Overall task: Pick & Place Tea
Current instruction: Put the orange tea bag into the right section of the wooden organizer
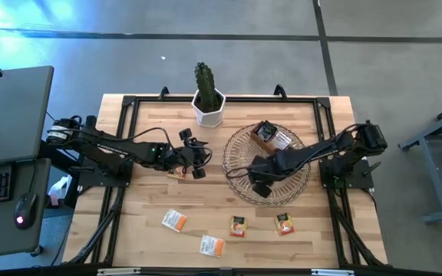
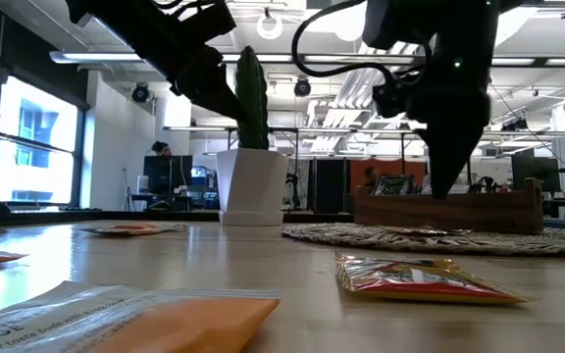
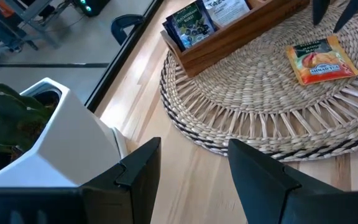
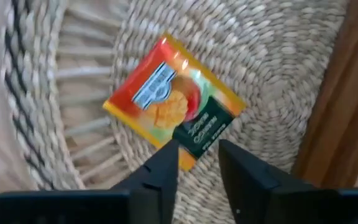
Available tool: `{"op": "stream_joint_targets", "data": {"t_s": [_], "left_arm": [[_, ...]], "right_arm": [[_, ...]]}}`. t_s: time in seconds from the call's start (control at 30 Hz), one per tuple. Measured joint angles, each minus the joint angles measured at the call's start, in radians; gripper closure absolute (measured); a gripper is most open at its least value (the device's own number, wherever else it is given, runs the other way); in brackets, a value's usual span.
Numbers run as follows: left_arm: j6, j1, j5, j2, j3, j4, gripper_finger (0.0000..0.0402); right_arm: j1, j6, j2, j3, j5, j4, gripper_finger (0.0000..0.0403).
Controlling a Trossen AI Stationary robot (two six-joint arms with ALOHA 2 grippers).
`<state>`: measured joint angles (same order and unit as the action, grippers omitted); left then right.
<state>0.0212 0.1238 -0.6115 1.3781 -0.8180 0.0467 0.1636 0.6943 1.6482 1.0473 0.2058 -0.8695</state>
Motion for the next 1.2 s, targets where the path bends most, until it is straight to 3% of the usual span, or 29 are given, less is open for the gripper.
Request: {"op": "stream_joint_targets", "data": {"t_s": [0.2, 0.47, 0.73, 0.93, 1.03, 1.2], "left_arm": [[0.0, 0.0, 0.001, 0.0, 0.0, 0.003, 0.0218], [0.0, 0.0, 0.002, 0.0, 0.0, 0.008, 0.0218], [0.0, 0.0, 0.003, 0.0, 0.0, 0.008, 0.0218], [0.0, 0.0, 0.003, 0.0, 0.0, 0.008, 0.0218], [0.0, 0.0, 0.002, 0.0, 0.0, 0.007, 0.0218], [0.0, 0.0, 0.001, 0.0, 0.0, 0.006, 0.0218]], "right_arm": [[-0.018, 0.15, 0.0, -0.082, -0.023, 0.128, 0.0241], [-0.04, 0.242, 0.001, -0.159, 0.015, 0.212, 0.0244], [-0.045, 0.222, -0.005, -0.222, 0.001, 0.313, 0.0283], [-0.053, 0.174, -0.009, -0.277, -0.025, 0.366, 0.0366], [-0.052, 0.121, -0.003, -0.24, -0.036, 0.327, 0.0395], [-0.049, -0.023, 0.007, -0.069, -0.056, 0.114, 0.0388]]}}
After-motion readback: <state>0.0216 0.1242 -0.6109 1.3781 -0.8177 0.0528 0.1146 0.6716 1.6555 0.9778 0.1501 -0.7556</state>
